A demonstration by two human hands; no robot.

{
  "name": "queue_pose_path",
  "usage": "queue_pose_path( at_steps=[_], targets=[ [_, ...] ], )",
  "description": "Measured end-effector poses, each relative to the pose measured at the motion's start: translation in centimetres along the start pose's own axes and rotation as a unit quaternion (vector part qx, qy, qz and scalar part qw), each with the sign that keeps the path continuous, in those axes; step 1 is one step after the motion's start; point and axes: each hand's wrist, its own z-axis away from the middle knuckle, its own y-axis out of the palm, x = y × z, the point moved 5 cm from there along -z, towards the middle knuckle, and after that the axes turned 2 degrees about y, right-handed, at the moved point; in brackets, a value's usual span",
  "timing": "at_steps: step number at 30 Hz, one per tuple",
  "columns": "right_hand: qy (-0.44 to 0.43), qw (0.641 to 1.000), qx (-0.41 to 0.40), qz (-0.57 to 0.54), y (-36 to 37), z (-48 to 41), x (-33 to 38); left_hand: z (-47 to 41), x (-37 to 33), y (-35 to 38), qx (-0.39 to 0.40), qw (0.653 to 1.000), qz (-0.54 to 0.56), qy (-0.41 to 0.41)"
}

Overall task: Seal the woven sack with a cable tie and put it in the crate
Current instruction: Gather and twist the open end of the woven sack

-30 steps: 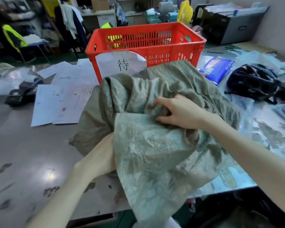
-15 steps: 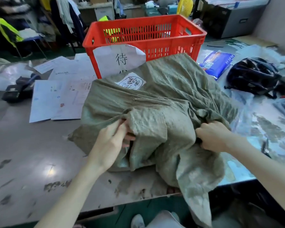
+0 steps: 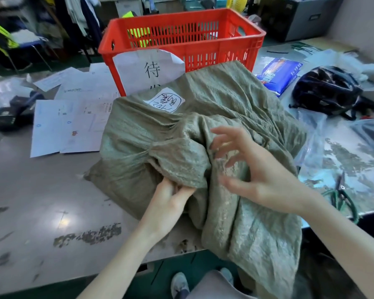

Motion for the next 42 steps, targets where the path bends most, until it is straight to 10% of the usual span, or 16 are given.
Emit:
queue_pose_path(
  at_steps=[11,20,33,38,42],
  targets=[
    [-0.011,0.964,0.024,0.265,4.8,-0.2,-2.6,2.9,2.6,0.9,0.11,0.982,0.126,-0.084],
    [-0.005,0.912,0.133,0.389,7.1,3.3,-5.8,1.1,3.9,-1.7,-0.002,0.917,0.383,-0.113],
    [0.01,0.845,0.179,0.505,8.1,6.1,-8.0,-1.9,6.7,1.9,-0.064,0.895,0.314,-0.31],
    [0.084,0.926,0.238,0.28,7.5,6.2,-7.9,-2.4,8.1,1.7,-0.121,0.898,0.255,-0.337],
    [0.122,0.984,0.089,0.098,4.5,4.1,-6.3,-2.4,8.5,0.9,-0.157,0.908,0.191,-0.337]
  ],
)
